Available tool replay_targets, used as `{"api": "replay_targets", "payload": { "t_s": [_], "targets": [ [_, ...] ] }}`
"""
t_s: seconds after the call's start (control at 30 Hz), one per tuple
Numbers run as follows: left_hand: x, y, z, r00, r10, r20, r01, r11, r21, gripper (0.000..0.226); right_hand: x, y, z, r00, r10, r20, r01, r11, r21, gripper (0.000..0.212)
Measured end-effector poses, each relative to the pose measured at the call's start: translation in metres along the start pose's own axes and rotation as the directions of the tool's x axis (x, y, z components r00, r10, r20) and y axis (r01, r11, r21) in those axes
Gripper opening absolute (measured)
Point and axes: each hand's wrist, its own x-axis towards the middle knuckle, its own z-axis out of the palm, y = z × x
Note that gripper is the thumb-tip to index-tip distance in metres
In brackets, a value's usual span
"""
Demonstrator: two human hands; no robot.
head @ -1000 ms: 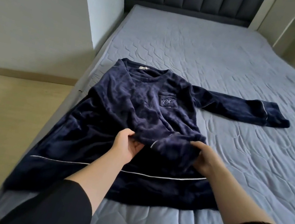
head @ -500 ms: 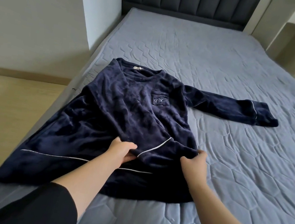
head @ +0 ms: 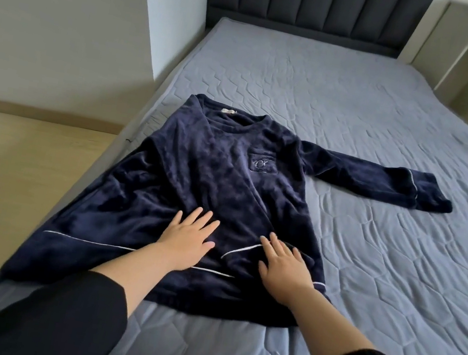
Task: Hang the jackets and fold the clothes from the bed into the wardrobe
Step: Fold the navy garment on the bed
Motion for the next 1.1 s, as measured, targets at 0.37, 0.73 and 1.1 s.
{"api": "replay_targets", "payload": {
  "t_s": [0.37,0.73,1.1],
  "targets": [
    [-0.001,-0.067,-0.014,0.94,-0.221,-0.258,0.214,0.975,-0.057,0.056,0.081,-0.091,-0.025,0.99,-0.042,-0.137,0.059,0.991,0.123,0.065],
    [0.043,-0.161,-0.044,0.996,0.073,-0.055,-0.044,0.913,0.406,0.051,0.11,-0.099,0.018,0.975,0.103,0.199,-0.115,0.992,0.05,0.075],
    [0.068,-0.178,-0.065,0.729,-0.643,0.232,0.677,0.728,-0.107,0.07,0.114,-0.102,0.022,0.973,0.113,0.2,-0.118,0.993,0.014,0.075]
  ]
}}
